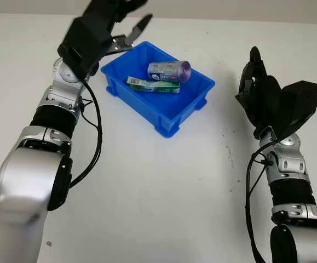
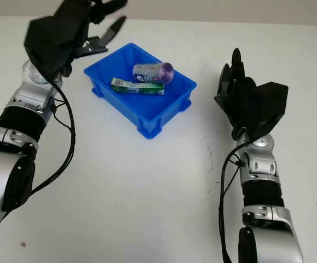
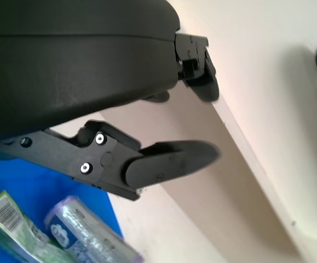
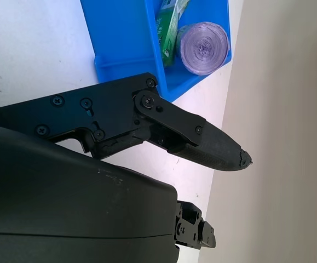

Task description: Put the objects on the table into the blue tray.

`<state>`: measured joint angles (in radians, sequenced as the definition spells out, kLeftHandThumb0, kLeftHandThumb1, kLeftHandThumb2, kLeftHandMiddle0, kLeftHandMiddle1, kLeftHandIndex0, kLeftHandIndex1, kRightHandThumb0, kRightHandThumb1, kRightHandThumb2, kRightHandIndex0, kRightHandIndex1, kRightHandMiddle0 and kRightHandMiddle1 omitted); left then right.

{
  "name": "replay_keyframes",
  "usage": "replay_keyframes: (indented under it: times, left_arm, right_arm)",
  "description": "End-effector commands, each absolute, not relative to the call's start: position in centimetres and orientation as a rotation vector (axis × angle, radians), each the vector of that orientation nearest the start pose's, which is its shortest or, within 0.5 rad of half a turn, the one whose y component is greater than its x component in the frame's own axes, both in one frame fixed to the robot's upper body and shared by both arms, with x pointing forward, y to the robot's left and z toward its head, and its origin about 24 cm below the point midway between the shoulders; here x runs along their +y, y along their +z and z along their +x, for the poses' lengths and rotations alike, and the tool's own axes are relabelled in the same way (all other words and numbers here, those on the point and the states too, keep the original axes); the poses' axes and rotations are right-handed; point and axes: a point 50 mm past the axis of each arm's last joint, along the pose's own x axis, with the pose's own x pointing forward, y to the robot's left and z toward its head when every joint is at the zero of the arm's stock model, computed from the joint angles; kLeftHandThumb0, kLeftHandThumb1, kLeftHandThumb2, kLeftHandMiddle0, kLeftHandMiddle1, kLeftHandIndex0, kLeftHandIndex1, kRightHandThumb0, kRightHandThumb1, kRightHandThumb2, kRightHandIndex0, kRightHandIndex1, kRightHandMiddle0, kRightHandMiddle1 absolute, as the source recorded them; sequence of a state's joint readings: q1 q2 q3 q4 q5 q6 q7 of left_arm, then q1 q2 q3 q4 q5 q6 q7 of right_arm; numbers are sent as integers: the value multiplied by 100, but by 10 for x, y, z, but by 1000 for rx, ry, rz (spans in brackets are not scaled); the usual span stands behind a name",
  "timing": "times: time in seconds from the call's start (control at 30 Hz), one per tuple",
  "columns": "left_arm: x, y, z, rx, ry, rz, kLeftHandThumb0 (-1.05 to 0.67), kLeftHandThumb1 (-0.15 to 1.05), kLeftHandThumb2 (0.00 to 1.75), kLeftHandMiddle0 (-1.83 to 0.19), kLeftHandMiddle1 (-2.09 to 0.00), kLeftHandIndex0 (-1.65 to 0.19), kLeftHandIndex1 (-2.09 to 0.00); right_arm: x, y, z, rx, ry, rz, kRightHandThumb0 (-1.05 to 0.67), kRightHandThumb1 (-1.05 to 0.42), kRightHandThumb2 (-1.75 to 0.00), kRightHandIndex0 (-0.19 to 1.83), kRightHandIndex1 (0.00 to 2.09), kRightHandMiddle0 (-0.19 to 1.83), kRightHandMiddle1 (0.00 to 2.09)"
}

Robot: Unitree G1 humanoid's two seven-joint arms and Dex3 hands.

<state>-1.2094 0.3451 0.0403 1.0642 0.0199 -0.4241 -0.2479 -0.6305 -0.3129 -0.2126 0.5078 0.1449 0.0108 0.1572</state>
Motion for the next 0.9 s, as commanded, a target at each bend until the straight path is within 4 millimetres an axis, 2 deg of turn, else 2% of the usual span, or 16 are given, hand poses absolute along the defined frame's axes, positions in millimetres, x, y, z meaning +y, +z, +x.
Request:
replay_keyframes:
  times: [0.0, 0.07, 0.2, 0.3, 0.43, 0.63, 0.87]
  left_arm:
    - [169, 248, 412, -478, -236, 277, -82, 105, 64, 15, -2, 19, -14]
    - [178, 235, 413, -401, -217, 234, -85, 105, 71, 18, -1, 19, -4]
    - [194, 204, 411, -308, -168, 225, -83, 105, 80, 19, 0, 19, 0]
    - [204, 181, 408, -242, -142, 224, -81, 105, 82, 19, 0, 19, 0]
    - [213, 160, 404, -186, -107, 226, -84, 105, 81, 19, 0, 19, 0]
    - [216, 126, 396, -92, -56, 157, -85, 105, 80, 19, 0, 19, 0]
    - [215, 102, 389, -40, -26, 94, -82, 105, 80, 19, 0, 19, 0]
  right_arm:
    - [-226, 140, 362, -165, -5, -47, -68, -105, -85, -19, 0, -19, 0]
    - [-226, 140, 362, -168, 8, -50, -68, -105, -86, -19, 0, -19, 0]
    - [-225, 142, 363, -179, 12, -52, -67, -105, -87, -19, 0, -19, 0]
    - [-225, 143, 364, -176, 14, -51, -67, -105, -86, -19, 0, -19, 0]
    - [-225, 144, 365, -179, 19, -58, -68, -105, -86, -19, 0, -19, 0]
    - [-224, 144, 367, -168, 4, -68, -70, -105, -84, -19, 0, -19, 0]
    - [-224, 144, 366, -174, 18, -63, -67, -105, -87, -19, 0, -19, 0]
